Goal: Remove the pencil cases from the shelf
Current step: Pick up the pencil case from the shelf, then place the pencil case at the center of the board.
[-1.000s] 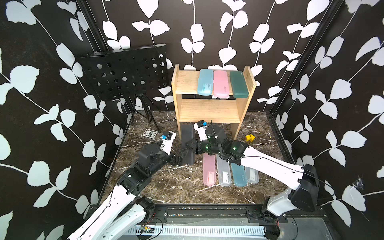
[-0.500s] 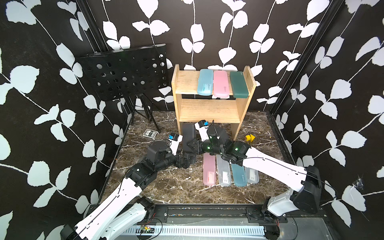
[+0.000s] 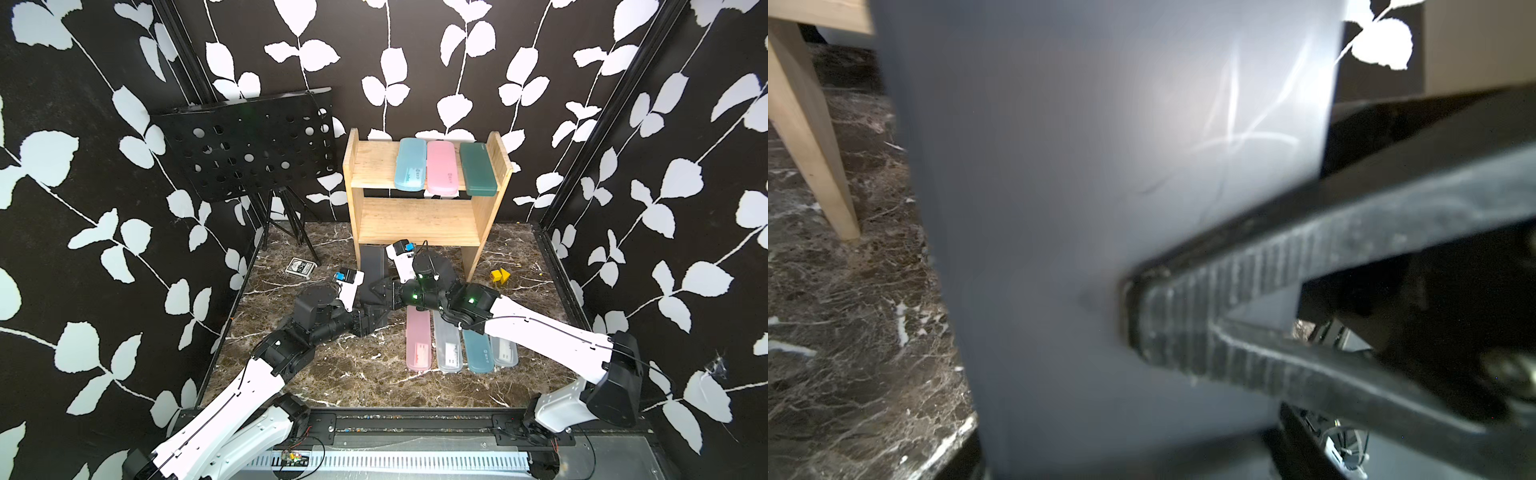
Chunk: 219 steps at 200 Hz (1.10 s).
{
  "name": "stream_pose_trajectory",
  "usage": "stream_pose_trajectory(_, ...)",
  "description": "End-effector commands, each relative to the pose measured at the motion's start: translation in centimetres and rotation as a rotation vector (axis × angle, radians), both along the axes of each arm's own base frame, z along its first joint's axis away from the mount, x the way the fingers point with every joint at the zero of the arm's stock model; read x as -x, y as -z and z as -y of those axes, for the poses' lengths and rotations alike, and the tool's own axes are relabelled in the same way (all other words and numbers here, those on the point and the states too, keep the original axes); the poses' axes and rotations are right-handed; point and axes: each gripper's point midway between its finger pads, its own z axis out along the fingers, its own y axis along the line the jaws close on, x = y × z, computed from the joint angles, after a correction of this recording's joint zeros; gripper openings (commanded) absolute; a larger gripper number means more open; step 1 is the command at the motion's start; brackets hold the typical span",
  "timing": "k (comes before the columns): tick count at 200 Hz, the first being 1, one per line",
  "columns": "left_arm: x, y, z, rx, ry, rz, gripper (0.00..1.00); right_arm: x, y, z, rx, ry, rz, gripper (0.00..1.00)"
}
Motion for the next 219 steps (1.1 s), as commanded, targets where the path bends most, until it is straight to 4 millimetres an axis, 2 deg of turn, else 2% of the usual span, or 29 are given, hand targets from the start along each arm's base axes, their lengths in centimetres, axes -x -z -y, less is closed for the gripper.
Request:
stream_pose_trajectory(1, -0.4, 0.4, -1.2, -0.046, -0.055, 0.018, 0.41, 0.2, -1.8, -0.2, -0.065, 0.003, 0.031, 0.4)
stream_pose_trajectory(15, -0.3, 0.8, -1.7, -0.065, -0.072, 0.01, 0.43, 0.0, -2.0, 0.0, -0.064, 0.016, 0.04, 0.86)
stream_pose_trajectory(17, -0.3, 0.9, -1.8, -0.07, -0.076, 0.006, 0.44, 0.0, -1.0, 0.2, -0.045, 0.022, 0.03, 0.95)
stream_pose_trajectory(20, -0.3, 1.1, -1.9, -0.077, -0.082, 0.003, 0.44, -0.1, -0.6, 0.4, -0.036, 0.03, 0.028, 0.99)
stream_pose_trajectory(32, -0.3, 2.2, -2.8, -0.12, -0.115, -0.019, 0.44, -0.6, -0.5, 1.5, -0.025, 0.071, 0.036, 0.99)
stream_pose_trajectory(43, -0.1, 3.6, -3.4, -0.164, -0.132, -0.054, 0.46, -1.4, -0.6, 3.3, -0.03, 0.132, 0.035, 0.99)
stream_pose_trajectory(66, 0.5, 7.3, -4.5, -0.241, -0.169, -0.154, 0.46, -3.2, -1.2, 8.5, -0.04, 0.276, 0.048, 0.99)
stream_pose_trajectory(94, 1.5, 11.8, -4.9, -0.283, -0.199, -0.335, 0.46, -3.6, -1.5, 14.5, 0.034, 0.414, 0.084, 0.99)
stream_pose_trajectory(118, 2.6, 14.5, -4.3, -0.289, -0.193, -0.451, 0.47, -3.4, -1.7, 18.0, 0.061, 0.482, 0.096, 0.99)
stream_pose_trajectory(140, 3.0, 15.5, -4.1, -0.306, -0.225, -0.5, 0.47, -3.2, -1.6, 20.1, 0.043, 0.512, 0.075, 0.99)
stream_pose_trajectory(153, 2.6, 15.7, -3.8, -0.297, -0.249, -0.514, 0.47, -3.1, -1.5, 21.2, 0.04, 0.53, 0.069, 0.99)
stream_pose_trajectory(157, 2.9, 15.8, -3.0, -0.297, -0.22, -0.512, 0.47, -3.1, -1.5, 21.4, 0.042, 0.533, 0.068, 0.99)
stream_pose_trajectory(179, 2.6, 16.3, -1.0, -0.291, -0.203, -0.537, 0.48, -2.9, -1.4, 22.4, 0.06, 0.543, 0.062, 0.99)
stream_pose_trajectory(219, 1.6, 17.4, 1.5, -0.38, -0.199, -0.531, 0.51, -2.7, -1.5, 23.2, 0.062, 0.556, 0.061, 0.99)
